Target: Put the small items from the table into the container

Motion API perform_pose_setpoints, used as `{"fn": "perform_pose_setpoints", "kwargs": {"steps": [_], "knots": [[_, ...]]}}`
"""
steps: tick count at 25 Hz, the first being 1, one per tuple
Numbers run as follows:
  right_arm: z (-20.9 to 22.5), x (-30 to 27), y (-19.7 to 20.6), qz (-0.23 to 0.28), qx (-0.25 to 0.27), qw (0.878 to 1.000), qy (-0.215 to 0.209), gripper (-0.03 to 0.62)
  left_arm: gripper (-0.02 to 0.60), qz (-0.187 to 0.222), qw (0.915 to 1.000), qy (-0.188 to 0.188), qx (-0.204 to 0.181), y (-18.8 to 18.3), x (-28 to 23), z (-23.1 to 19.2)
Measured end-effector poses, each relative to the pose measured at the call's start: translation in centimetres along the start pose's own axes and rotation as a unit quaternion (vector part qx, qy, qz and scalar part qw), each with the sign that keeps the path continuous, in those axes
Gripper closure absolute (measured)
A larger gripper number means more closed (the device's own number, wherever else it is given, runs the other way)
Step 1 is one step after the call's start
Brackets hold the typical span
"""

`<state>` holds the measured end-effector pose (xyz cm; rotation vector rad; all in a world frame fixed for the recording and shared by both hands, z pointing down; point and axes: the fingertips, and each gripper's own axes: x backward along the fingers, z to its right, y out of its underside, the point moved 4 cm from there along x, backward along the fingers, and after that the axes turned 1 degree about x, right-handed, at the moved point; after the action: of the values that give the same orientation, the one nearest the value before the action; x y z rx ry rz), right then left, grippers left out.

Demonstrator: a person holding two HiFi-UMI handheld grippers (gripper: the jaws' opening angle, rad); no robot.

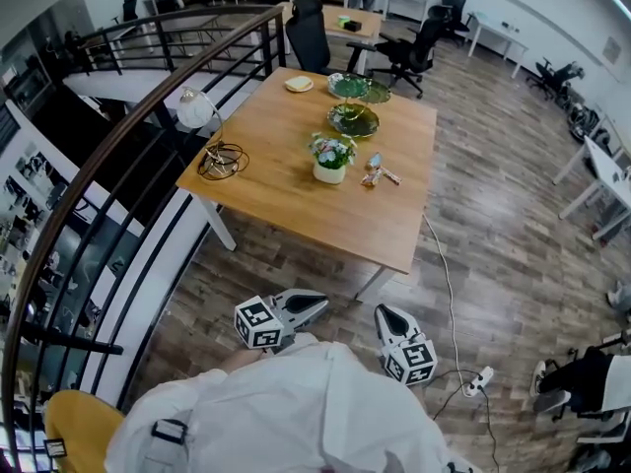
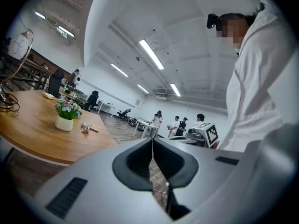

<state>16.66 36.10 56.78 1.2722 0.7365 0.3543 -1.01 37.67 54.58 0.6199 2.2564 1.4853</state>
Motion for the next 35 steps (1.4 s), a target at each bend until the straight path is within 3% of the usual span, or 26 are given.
{"fn": "perform_pose_setpoints", "kwargs": {"steps": [9, 22, 35], "knots": [[2.1, -3.8, -1.5, 0.002, -0.001, 1.000, 0.000, 0.579, 0.574, 0.011, 0.9999, -0.008, 0.006, -1.5, -1.1, -5.0], [9.6, -15.9, -6.4, -0.003, -0.024, 0.999, 0.031, 0.579, 0.574, 0.012, 0.9995, 0.022, 0.020, -8.6, -5.6, -19.9], [16.0, -26.0, -10.6, 0.007, -0.041, 0.995, 0.094, 0.579, 0.574, -0.003, 0.9986, 0.052, -0.011, -15.0, -7.9, -31.4]]}}
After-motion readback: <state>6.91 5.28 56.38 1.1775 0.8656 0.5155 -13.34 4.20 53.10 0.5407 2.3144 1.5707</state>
